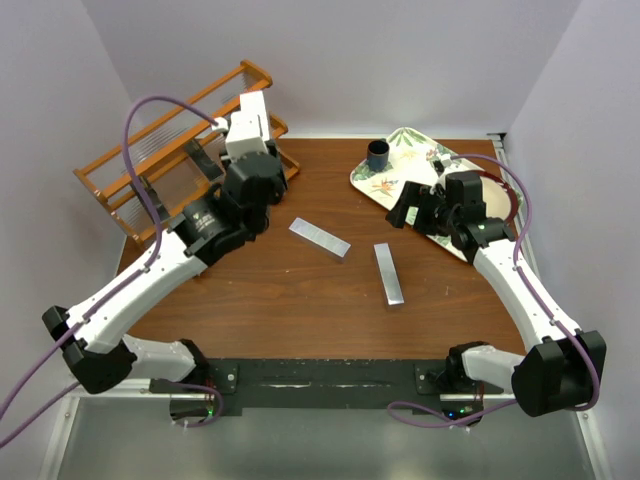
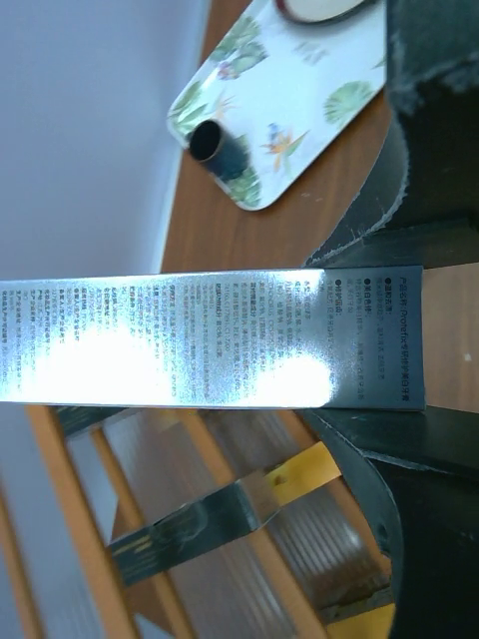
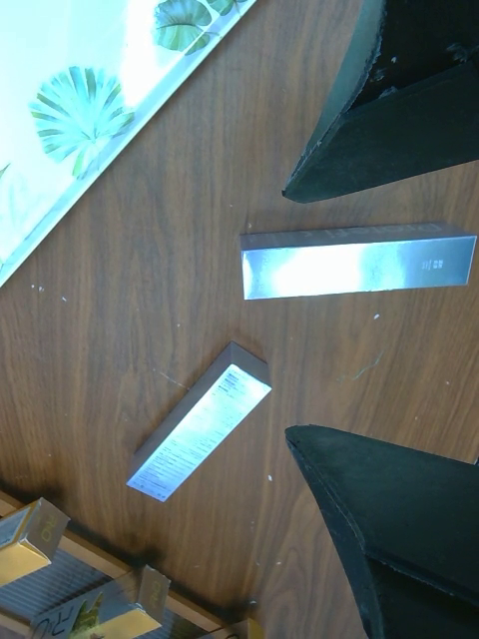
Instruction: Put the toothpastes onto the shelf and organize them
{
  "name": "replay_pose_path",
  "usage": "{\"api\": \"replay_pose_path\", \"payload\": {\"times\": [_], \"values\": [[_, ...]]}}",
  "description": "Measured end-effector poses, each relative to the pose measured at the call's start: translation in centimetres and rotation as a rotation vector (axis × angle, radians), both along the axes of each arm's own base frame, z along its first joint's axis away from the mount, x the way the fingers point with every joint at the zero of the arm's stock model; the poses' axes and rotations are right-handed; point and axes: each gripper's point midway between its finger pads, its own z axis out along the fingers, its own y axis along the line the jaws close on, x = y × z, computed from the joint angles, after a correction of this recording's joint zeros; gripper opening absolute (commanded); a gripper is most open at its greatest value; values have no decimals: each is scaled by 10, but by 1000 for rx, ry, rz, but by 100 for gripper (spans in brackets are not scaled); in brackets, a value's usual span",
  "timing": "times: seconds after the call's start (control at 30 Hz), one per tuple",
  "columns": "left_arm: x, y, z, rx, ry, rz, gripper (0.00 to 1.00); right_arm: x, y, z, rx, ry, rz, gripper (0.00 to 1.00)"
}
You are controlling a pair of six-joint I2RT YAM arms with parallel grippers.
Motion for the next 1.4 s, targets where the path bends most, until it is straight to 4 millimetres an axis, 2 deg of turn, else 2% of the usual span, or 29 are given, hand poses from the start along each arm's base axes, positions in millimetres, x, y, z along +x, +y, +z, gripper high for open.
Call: {"api": "replay_pose_path", "payload": {"times": [0.07,0.17,0.3,0.47,0.73,0.93,1.07,1.23,1.4], "values": [[17,13,12,11,-27,49,20,0,0,0,0,0,0,98],[43,33,20,33,-43,125,20,0,0,0,0,0,0,98],[74,57,18,52,-42,218,20,0,0,0,0,0,0,98],[105,73,15,46,-50,295,21,0,0,0,0,0,0,98],[147,83,10,42,-69,390,22,0,0,0,-2,-1,1,98],[172,91,-10,65,-47,454,22,0,0,-2,-4,6,3,98],[190,87,-18,70,-40,469,24,0,2,-3,-5,7,9,98],[203,84,-29,68,-32,479,27,-1,5,-5,-12,11,22,98],[211,92,-35,59,-21,497,30,-1,6,-7,-17,17,30,98]]}}
